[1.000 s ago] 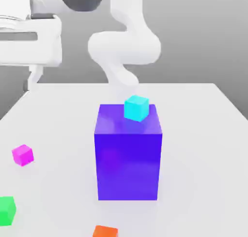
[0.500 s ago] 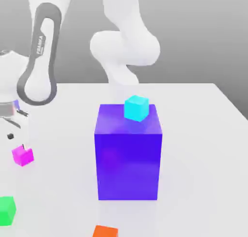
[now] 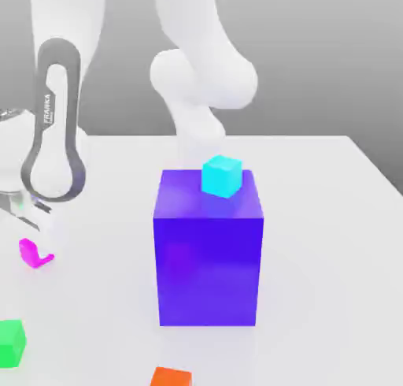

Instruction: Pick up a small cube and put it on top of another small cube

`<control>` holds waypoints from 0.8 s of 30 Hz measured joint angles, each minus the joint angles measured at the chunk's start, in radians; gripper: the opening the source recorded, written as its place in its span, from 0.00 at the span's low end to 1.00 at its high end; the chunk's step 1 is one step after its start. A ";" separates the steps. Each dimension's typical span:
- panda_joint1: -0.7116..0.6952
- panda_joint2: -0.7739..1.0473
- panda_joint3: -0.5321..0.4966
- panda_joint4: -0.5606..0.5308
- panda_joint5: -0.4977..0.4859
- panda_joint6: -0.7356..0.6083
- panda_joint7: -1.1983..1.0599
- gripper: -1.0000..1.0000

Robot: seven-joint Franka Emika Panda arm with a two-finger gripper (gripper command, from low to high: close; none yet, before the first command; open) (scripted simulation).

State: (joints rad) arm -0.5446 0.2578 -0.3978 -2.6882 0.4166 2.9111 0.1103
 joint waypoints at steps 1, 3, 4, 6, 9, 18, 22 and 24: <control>0.022 -0.029 -0.032 -0.009 -0.046 -0.018 0.035 0.00; 0.057 -0.089 -0.088 -0.026 -0.145 -0.055 0.109 0.00; 0.068 -0.117 -0.108 -0.032 -0.191 -0.074 0.145 0.00; 0.098 -0.118 -0.104 0.013 -0.223 -0.119 0.189 0.00; 0.146 -0.088 -0.068 0.114 -0.238 -0.190 0.243 0.00; 0.275 0.046 0.050 0.408 -0.229 -0.352 0.360 0.00; 0.249 0.146 0.095 0.427 -0.171 -0.276 0.324 1.00; 0.249 0.146 0.095 0.427 -0.171 -0.276 0.324 1.00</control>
State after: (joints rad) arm -0.2953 0.4036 -0.3024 -2.2612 0.2457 2.6354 0.4345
